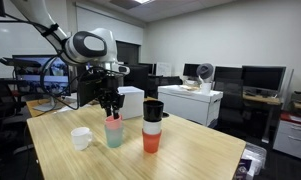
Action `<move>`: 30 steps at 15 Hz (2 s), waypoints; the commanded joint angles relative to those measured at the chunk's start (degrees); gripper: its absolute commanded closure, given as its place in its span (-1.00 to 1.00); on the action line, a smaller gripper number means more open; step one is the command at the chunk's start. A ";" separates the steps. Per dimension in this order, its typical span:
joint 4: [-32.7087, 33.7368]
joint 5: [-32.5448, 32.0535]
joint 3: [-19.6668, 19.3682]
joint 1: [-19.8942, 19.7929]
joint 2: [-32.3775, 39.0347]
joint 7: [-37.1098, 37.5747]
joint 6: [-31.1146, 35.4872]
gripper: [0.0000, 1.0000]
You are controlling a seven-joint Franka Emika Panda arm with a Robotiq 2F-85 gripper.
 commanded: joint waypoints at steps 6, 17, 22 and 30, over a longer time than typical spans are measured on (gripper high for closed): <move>-0.83 0.34 0.04 -0.39 -2.58 -0.07 -0.87 0.91; -3.27 8.23 0.89 1.44 -14.59 -4.39 -3.08 0.91; -8.84 9.59 1.57 3.58 -18.99 -6.13 -2.52 0.91; -15.99 8.61 3.53 5.50 -19.38 -4.50 0.82 0.91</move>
